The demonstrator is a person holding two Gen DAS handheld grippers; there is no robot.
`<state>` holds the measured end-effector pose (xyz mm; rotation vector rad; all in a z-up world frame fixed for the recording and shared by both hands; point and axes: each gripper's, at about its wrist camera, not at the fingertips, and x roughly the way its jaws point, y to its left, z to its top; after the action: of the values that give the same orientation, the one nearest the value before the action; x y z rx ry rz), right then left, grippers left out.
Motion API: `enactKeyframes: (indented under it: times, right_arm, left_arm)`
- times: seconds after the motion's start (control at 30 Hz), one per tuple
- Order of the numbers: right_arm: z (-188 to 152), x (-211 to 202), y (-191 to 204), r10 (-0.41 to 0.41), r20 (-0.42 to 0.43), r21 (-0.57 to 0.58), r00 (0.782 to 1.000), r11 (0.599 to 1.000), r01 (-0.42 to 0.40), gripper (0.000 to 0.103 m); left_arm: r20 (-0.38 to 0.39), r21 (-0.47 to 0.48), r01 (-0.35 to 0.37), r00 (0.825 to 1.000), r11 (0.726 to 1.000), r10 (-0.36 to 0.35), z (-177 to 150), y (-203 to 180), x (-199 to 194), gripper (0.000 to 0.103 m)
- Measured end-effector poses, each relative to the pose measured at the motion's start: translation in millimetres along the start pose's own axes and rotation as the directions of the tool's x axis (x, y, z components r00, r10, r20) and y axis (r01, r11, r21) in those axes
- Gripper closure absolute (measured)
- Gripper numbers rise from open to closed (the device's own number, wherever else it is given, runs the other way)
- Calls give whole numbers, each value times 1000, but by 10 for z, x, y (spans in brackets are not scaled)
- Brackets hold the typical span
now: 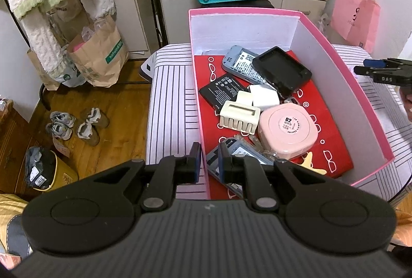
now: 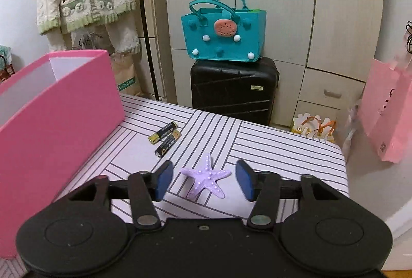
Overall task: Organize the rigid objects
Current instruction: 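Grasp the purple starfish on the table with the right gripper, then carry the purple starfish into the pink box and release it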
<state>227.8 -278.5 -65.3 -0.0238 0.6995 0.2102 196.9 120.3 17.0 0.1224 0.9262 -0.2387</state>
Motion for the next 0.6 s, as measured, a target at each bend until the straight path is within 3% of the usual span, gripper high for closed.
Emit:
enactKeyframes:
  times: [0.33,0.5,0.6]
  right_arm:
    - [-117,280,29,-24,-53,56,998,998,27,30]
    - [-124,352,82,-62,-18,12,998,998,62,18]
    - [-103,369,20,-44,-34,43,998,998,45,19]
  left_arm:
    - [-6,7,14,1000,1000,-14,12,18,13,91]
    - [-6,7,16,1000,1000,-16,12,22,12,91]
    - [-4,7,16,1000,1000,-16,11,25,13,91]
